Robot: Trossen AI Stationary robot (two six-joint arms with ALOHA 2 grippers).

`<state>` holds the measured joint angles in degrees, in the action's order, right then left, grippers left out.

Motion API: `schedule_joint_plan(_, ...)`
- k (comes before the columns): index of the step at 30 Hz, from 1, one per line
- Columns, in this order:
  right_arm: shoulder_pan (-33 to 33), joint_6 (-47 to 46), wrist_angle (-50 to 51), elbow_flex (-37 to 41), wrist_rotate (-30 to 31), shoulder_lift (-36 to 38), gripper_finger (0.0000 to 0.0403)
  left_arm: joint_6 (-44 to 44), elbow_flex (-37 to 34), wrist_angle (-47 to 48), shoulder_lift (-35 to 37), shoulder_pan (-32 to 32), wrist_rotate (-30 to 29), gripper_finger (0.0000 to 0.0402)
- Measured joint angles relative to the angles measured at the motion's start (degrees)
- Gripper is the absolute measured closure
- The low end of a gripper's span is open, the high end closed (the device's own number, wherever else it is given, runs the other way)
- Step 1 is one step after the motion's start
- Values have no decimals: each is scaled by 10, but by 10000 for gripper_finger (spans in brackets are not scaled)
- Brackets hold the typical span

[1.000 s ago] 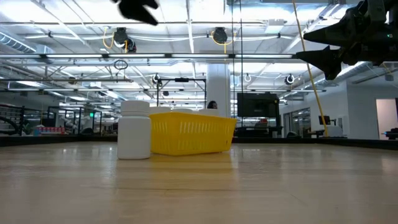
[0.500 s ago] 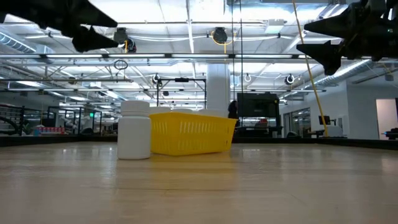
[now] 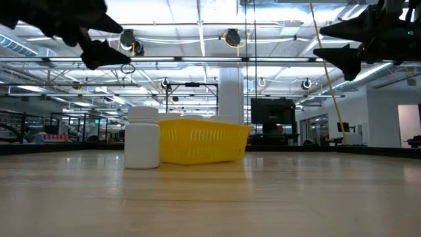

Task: Pick and place pill bottles into a basket
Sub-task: Put the white medicine bottle into the yellow bin

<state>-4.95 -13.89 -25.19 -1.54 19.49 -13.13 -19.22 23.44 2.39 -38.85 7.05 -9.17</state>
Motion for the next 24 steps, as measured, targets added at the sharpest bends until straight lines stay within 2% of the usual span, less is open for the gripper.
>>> schedule_joint_plan(3,0,0,0,0,0,-5,138,15,49,9,-81,38,-13,11)
schedule_joint_plan(8,0,0,2,0,0,-13,138,66,179,89,-198,96,-80,11)
schedule_joint_plan(14,0,0,2,0,0,-24,138,25,330,234,-311,121,-110,11)
schedule_joint_plan(20,0,2,16,0,0,-35,138,-50,455,409,-408,130,-108,11)
schedule_joint_plan(24,0,5,14,0,-1,-37,138,-56,493,455,-457,130,-23,11)
